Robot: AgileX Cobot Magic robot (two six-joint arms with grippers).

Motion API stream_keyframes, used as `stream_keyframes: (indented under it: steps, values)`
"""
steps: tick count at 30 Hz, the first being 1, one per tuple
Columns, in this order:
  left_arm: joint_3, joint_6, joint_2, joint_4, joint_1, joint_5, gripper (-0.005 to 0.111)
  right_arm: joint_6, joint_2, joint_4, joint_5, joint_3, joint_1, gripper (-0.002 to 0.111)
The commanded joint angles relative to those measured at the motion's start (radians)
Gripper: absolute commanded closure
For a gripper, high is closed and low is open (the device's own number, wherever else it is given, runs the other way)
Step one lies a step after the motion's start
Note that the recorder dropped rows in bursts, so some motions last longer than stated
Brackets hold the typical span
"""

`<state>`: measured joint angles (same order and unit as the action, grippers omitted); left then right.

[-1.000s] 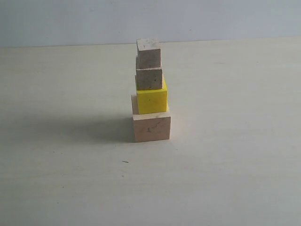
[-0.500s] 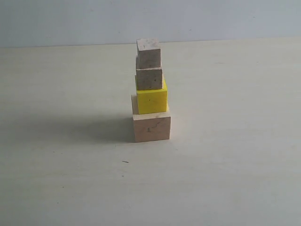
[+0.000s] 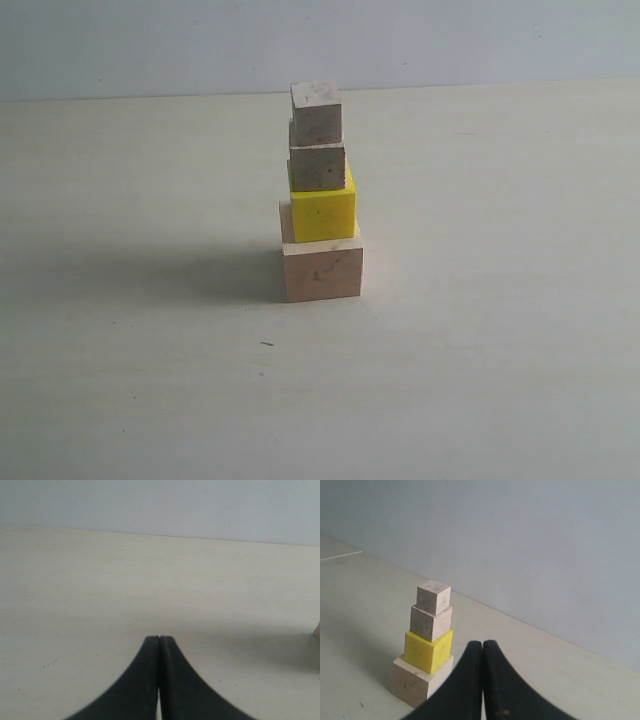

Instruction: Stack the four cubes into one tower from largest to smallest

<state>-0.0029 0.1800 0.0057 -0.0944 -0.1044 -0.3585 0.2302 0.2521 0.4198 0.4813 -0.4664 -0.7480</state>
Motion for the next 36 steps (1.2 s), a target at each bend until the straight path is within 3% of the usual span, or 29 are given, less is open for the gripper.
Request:
stream_keyframes:
  steps: [1, 24, 29, 36]
  values:
    - [0.003, 0.007, -0.006, 0.010, 0.004, 0.003, 0.106, 0.001, -0.004, 0.004, -0.014, 0.002, 0.004, 0.108]
    - [0.003, 0.007, -0.006, 0.010, 0.004, 0.003, 0.106, 0.001, -0.006, 0.004, -0.014, 0.002, 0.005, 0.108]
    - [0.003, 0.007, -0.006, 0.010, 0.004, 0.003, 0.106, 0.001, -0.005, 0.002, -0.014, 0.002, 0.078, 0.108]
    - [0.003, 0.007, -0.006, 0.010, 0.004, 0.003, 0.106, 0.001, -0.005, 0.002, -0.014, 0.002, 0.260, 0.108]
